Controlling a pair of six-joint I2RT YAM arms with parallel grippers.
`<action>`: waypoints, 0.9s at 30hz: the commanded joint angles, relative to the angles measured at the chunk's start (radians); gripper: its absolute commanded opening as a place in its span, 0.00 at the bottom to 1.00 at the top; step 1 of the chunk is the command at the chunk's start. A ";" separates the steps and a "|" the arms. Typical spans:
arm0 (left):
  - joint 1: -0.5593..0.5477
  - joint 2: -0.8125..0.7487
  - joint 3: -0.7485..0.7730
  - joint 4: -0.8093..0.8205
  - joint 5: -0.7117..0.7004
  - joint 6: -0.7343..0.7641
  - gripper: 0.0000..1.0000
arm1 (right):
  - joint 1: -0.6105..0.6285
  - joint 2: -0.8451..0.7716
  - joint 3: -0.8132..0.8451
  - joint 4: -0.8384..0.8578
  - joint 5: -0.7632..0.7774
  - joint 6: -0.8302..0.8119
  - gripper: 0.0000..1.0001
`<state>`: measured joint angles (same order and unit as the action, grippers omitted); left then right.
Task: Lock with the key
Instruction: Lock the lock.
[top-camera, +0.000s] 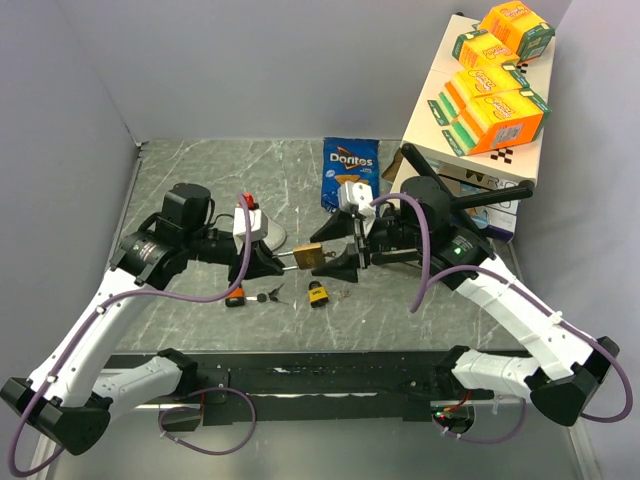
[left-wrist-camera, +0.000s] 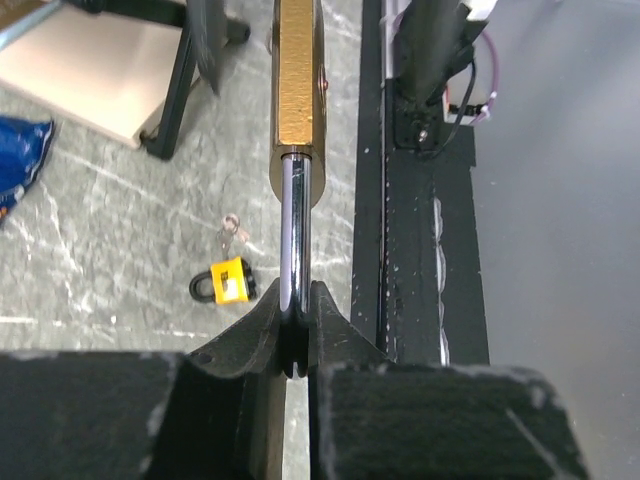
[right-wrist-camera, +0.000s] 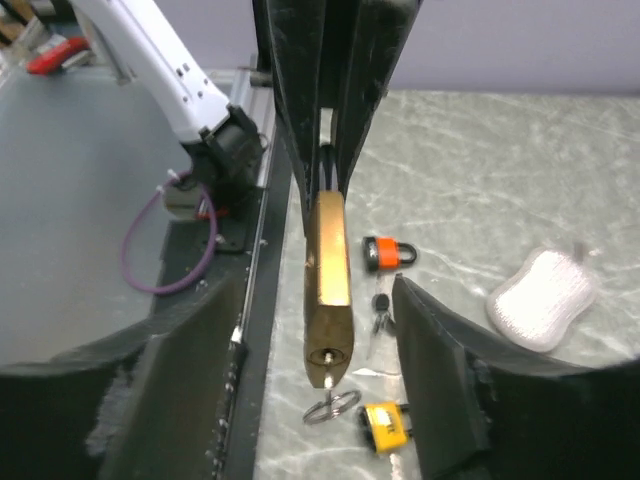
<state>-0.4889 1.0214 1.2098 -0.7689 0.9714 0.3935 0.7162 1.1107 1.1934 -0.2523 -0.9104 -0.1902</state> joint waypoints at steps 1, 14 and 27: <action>0.000 -0.047 0.007 0.045 0.018 0.002 0.01 | -0.004 -0.017 0.078 -0.138 -0.018 -0.135 0.80; 0.000 -0.038 0.027 0.019 0.056 0.037 0.01 | -0.015 0.003 0.086 -0.302 -0.024 -0.233 0.73; -0.002 -0.023 0.033 0.014 0.076 0.045 0.01 | 0.003 0.069 0.126 -0.268 -0.041 -0.207 0.58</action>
<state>-0.4881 1.0103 1.1988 -0.8333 0.9565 0.4236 0.7097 1.1698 1.2583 -0.5365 -0.9276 -0.3866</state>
